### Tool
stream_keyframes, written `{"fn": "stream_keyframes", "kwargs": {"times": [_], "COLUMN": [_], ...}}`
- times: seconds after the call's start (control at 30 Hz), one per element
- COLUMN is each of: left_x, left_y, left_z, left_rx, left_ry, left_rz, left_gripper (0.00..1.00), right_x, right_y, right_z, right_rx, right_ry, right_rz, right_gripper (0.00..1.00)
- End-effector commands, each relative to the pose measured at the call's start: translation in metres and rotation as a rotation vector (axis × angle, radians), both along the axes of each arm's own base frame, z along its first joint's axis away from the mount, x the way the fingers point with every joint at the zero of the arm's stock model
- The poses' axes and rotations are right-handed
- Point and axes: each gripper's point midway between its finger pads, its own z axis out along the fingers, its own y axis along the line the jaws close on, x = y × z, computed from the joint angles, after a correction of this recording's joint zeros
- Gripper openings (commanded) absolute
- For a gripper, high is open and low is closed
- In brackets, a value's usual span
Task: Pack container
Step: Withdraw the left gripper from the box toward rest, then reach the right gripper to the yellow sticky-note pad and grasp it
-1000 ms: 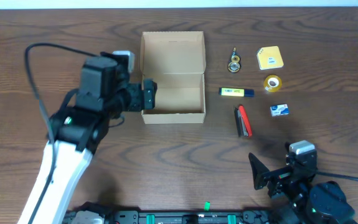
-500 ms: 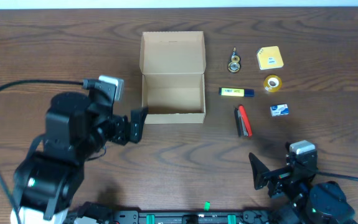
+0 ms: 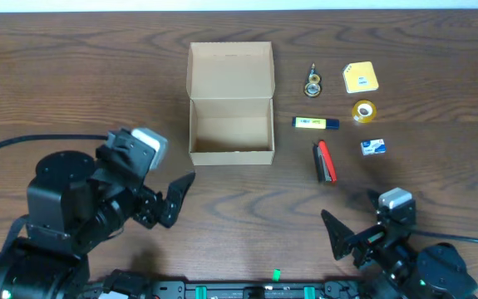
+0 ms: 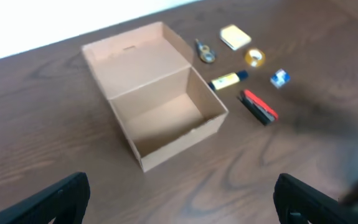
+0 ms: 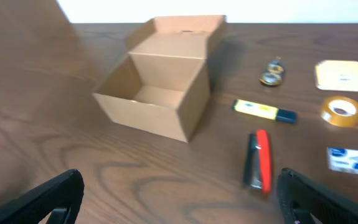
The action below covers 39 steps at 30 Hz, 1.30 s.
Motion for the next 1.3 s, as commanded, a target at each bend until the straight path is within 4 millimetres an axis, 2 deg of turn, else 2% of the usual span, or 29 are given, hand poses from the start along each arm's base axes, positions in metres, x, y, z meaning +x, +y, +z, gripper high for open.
{"fn": "stream_keyframes", "kwargs": {"times": [0.0, 0.13, 0.27, 0.53, 0.63, 0.7, 1.03, 1.13, 1.27], "left_x": [-0.012, -0.02, -0.02, -0.016, -0.016, -0.018, -0.021, -0.021, -0.021], "left_y": [-0.01, -0.01, -0.011, -0.01, -0.01, -0.01, -0.009, -0.009, -0.009], "left_z": [0.011, 0.007, 0.008, 0.012, 0.011, 0.009, 0.005, 0.005, 0.005], "left_rx": [0.027, 0.047, 0.045, 0.045, 0.045, 0.047, 0.051, 0.052, 0.051], "left_ry": [-0.056, -0.041, -0.045, -0.069, -0.065, -0.054, -0.034, -0.034, -0.034], "left_rz": [-0.129, -0.166, -0.165, -0.158, -0.158, -0.159, -0.159, -0.159, -0.159], "left_gripper": [0.95, 0.95, 0.95, 0.95, 0.95, 0.95, 0.95, 0.95, 0.95], "right_x": [-0.006, -0.002, 0.008, 0.03, 0.047, 0.066, 0.141, 0.162, 0.19], "right_y": [0.009, 0.003, -0.008, -0.006, -0.006, -0.004, -0.008, -0.017, -0.044], "right_z": [0.006, 0.007, 0.014, 0.027, 0.035, 0.04, 0.047, 0.045, 0.036], "right_rx": [0.015, -0.017, -0.028, -0.174, -0.269, -0.348, -0.44, -0.449, -0.481], "right_ry": [-0.007, -0.033, -0.07, -0.064, -0.049, -0.024, 0.1, 0.131, 0.187], "right_rz": [0.062, 0.034, -0.051, -0.069, -0.088, -0.102, -0.144, -0.152, -0.206], "right_gripper": [0.99, 0.99, 0.99, 0.99, 0.99, 0.99, 0.99, 0.99, 0.99]}}
